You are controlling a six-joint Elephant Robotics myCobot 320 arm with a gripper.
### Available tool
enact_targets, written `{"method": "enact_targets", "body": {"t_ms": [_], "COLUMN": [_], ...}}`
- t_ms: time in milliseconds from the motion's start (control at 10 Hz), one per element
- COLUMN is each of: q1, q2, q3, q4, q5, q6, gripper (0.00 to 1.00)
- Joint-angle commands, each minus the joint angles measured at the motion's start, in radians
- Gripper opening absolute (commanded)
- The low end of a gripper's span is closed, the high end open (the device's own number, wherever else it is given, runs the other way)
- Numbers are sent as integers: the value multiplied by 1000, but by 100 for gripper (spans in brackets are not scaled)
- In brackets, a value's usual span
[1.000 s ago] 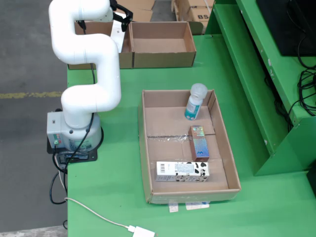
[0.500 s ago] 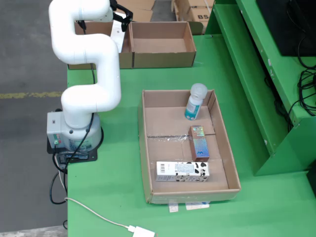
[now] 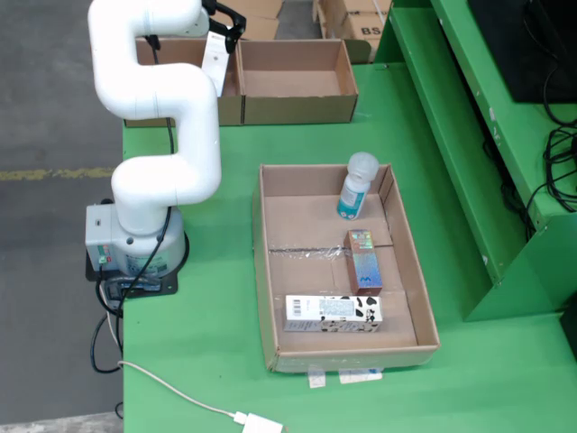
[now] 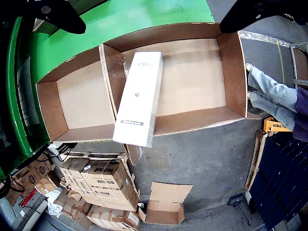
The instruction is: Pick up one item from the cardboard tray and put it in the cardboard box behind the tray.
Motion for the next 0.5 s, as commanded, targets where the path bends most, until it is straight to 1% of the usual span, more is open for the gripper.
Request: {"method": "enact_targets", "body": {"t_ms": [0,100,200,300,400], "q1": [-65,-65,-131,-131,-268], "q2": [54,54,115,115,356], "q3": [159,159,132,132,-178], "q4": [-117,-117,-139,-139,-32], "q5": [-16,-16,-9,-9,22], "q6": [-50,-50,-80,-80,-120], "gripper": [100,100,100,100,100]}}
